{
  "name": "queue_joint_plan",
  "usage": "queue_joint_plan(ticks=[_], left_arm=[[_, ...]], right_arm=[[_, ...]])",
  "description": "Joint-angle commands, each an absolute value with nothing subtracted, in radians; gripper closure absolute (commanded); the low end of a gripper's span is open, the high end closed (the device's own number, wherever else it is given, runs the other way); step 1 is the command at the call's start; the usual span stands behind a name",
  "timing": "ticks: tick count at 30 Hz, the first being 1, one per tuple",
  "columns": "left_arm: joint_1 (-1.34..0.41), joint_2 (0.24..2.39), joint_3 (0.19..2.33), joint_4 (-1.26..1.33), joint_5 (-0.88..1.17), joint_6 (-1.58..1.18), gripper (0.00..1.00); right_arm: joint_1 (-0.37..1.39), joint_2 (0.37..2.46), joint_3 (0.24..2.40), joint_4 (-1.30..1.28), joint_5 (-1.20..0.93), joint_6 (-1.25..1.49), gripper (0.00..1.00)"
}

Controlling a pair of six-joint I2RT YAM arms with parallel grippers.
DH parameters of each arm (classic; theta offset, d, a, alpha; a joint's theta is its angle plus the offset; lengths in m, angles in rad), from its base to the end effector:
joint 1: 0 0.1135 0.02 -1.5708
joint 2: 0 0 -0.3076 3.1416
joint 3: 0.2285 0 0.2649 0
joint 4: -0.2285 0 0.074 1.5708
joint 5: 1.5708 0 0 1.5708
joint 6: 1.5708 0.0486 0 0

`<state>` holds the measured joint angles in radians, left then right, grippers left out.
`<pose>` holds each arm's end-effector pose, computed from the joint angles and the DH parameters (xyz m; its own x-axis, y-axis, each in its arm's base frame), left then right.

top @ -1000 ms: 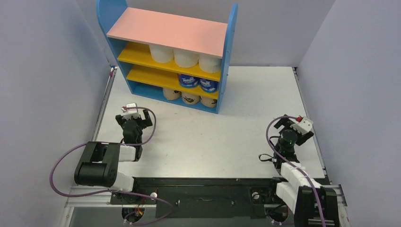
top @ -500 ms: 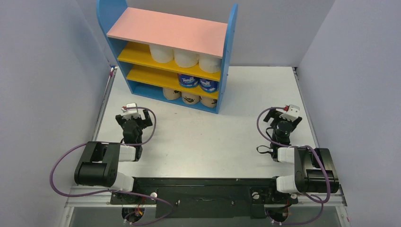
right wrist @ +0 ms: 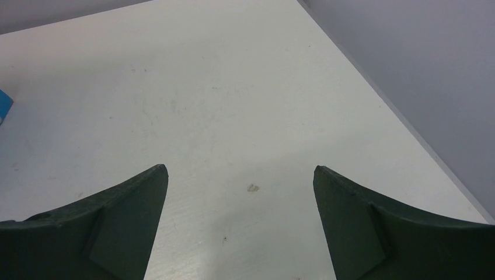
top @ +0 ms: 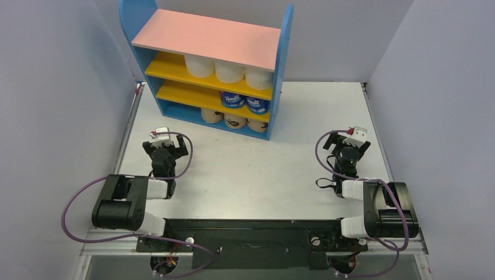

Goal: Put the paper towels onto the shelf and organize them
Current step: Reset both arms

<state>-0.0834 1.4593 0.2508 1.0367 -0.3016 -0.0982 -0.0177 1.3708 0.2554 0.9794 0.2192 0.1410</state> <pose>0.2523 -0.0066 0.1786 -0.1487 -0.0815 -0.9855 -0.2278 0.9726 -0.0461 0.2463 -0.0149 0.1932 -0.1015 0.1390 -0.9851 0.2494 0.9621 0.1101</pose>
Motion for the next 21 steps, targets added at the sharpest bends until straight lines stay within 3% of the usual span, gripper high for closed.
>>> queue_joint_plan(ticks=[1, 21], left_arm=[[-0.077, 1.466, 0.255, 1.093, -0.290, -0.107, 0.04], [-0.077, 1.465, 0.255, 1.091, -0.281, -0.105, 0.04]], right_arm=[[-0.013, 1.366, 0.265, 1.013, 0.212, 0.132, 0.10], [-0.013, 1.366, 0.266, 1.013, 0.212, 0.132, 0.09]])
